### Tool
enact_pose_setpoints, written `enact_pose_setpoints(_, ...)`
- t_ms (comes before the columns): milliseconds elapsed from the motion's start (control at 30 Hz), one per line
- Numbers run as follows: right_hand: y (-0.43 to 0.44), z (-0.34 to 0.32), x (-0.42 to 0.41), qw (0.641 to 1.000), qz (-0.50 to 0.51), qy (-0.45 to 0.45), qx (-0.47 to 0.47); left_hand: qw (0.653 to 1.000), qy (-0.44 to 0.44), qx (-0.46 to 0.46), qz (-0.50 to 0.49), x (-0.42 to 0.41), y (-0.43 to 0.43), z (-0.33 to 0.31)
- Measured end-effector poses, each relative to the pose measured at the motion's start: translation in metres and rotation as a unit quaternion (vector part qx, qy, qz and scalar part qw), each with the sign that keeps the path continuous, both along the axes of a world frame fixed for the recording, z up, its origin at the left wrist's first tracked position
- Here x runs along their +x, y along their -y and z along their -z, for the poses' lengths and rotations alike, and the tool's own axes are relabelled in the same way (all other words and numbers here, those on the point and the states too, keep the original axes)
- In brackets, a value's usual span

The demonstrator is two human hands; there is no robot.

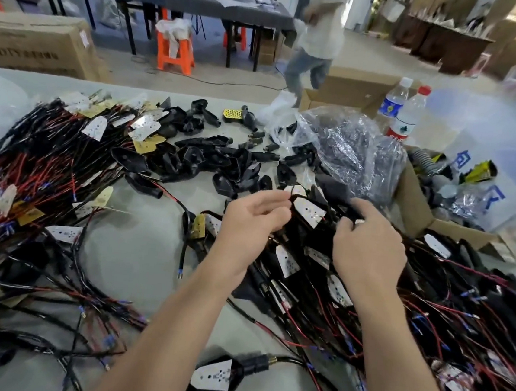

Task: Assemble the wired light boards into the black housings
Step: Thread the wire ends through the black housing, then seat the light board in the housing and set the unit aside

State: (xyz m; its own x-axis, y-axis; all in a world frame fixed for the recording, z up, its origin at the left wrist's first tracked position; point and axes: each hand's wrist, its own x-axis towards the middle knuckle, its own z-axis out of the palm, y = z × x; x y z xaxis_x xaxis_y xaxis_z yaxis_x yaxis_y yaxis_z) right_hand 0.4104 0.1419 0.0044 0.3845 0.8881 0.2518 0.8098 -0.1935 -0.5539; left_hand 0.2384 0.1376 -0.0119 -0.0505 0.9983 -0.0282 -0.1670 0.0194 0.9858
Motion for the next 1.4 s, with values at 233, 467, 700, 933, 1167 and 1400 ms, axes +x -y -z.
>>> enact_pose_setpoints(233, 0.019, 0.022, -0.060, 0.991, -0.131, -0.033, 0.007, 0.998, -0.006, -0.030, -0.064, -0.041, 0.020, 0.019)
enact_pose_setpoints(467, 0.021, 0.049, -0.137, 0.954, -0.287, -0.065, -0.056, 0.943, -0.182, -0.110, -0.254, -0.121, 0.047, 0.048)
enact_pose_setpoints(700, 0.024, 0.069, -0.216, 0.899, -0.414, -0.059, -0.132, 0.826, -0.453, -0.137, -0.308, -0.206, 0.093, 0.059)
enact_pose_setpoints(933, 0.042, 0.077, -0.272, 0.822, -0.520, 0.095, -0.212, 0.784, -0.540, -0.164, -0.260, -0.230, 0.110, 0.074)
enact_pose_setpoints(1167, 0.041, 0.078, -0.275, 0.822, -0.531, 0.107, -0.176, 0.813, -0.531, -0.106, -0.214, -0.235, 0.107, 0.080)
enact_pose_setpoints(1400, 0.008, 0.045, -0.248, 0.863, -0.408, -0.251, -0.159, 0.782, -0.575, -0.136, -0.196, -0.232, 0.105, 0.085)
